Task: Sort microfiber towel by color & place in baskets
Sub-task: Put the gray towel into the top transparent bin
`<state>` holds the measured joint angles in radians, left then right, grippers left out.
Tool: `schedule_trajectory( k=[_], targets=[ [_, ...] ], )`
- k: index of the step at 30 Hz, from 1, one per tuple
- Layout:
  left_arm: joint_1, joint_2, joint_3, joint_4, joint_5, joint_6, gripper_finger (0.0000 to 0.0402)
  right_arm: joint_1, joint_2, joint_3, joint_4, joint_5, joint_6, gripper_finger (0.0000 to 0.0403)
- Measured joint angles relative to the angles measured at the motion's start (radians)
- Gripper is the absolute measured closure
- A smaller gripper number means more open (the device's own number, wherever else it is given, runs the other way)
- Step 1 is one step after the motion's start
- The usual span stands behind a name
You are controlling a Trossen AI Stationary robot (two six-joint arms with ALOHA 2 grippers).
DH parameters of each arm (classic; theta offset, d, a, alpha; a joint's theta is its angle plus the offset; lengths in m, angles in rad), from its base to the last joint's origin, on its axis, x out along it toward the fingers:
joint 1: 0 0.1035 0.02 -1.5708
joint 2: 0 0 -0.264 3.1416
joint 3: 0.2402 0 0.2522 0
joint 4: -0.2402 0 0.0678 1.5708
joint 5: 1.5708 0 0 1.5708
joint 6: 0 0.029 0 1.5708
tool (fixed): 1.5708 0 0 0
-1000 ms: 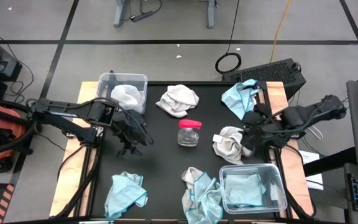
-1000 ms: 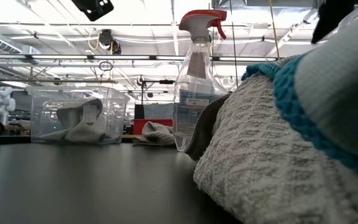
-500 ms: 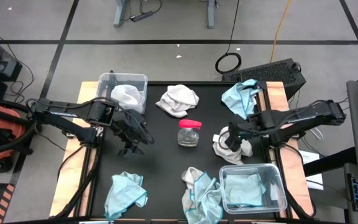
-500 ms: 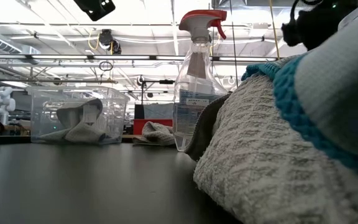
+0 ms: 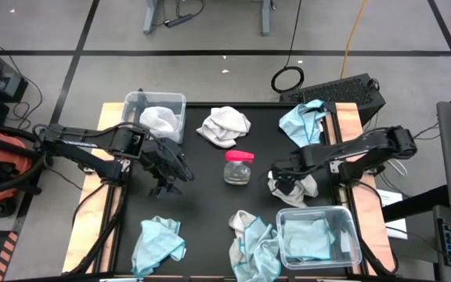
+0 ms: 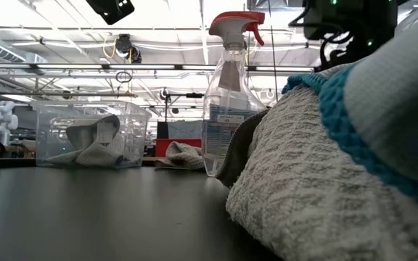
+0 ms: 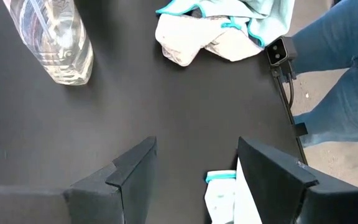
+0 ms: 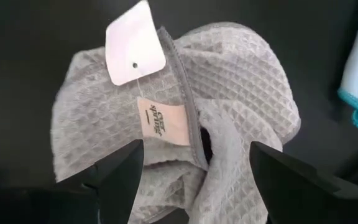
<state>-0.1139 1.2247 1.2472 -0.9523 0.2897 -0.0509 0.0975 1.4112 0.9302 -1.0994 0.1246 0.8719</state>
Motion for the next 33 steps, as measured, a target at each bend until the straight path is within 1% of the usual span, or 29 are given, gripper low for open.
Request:
schedule_trajectory(
  k=[5, 13, 15, 18, 21, 23, 25, 30, 31, 33],
  targets=[
    [0.0, 0.0, 0.0, -0.001, 0.0, 0.0, 0.0171, -0.004, 0.047, -0.018, 0.04, -0.003, -0.047, 0.0119],
    [0.0, 0.0, 0.0, 0.0, -0.007, 0.004, 0.0171, -0.013, 0.035, -0.213, 0.295, -0.13, -0.045, 0.0119],
    [0.0, 0.0, 0.0, 0.0, -0.01, 0.004, 0.0171, -0.013, 0.034, -0.231, 0.333, -0.145, -0.046, 0.0121],
    [0.0, 0.0, 0.0, 0.0, -0.011, 0.005, 0.0171, -0.013, 0.038, -0.233, 0.347, -0.142, -0.046, 0.0133],
    [0.0, 0.0, 0.0, 0.0, -0.011, 0.005, 0.0171, -0.013, 0.038, -0.233, 0.351, -0.133, -0.047, 0.0164],
    [0.0, 0.0, 0.0, 0.0, -0.011, 0.005, 0.0171, -0.013, 0.038, -0.233, 0.355, -0.131, -0.05, 0.0197],
    [0.0, 0.0, 0.0, 0.0, -0.011, 0.006, 0.0171, -0.013, 0.038, -0.233, 0.359, -0.131, -0.056, 0.0239],
    [0.0, 0.0, 0.0, 0.0, -0.027, 0.005, 0.0171, -0.013, 0.036, -0.233, 0.374, -0.131, -0.083, 0.036],
    [0.0, 0.0, 0.0, 0.0, -0.032, 0.004, 0.0171, -0.013, 0.033, -0.234, 0.379, -0.13, -0.089, 0.0376],
    [0.0, 0.0, 0.0, 0.0, -0.034, 0.004, 0.0171, -0.013, 0.026, -0.234, 0.395, -0.126, -0.095, 0.0383]
  ],
)
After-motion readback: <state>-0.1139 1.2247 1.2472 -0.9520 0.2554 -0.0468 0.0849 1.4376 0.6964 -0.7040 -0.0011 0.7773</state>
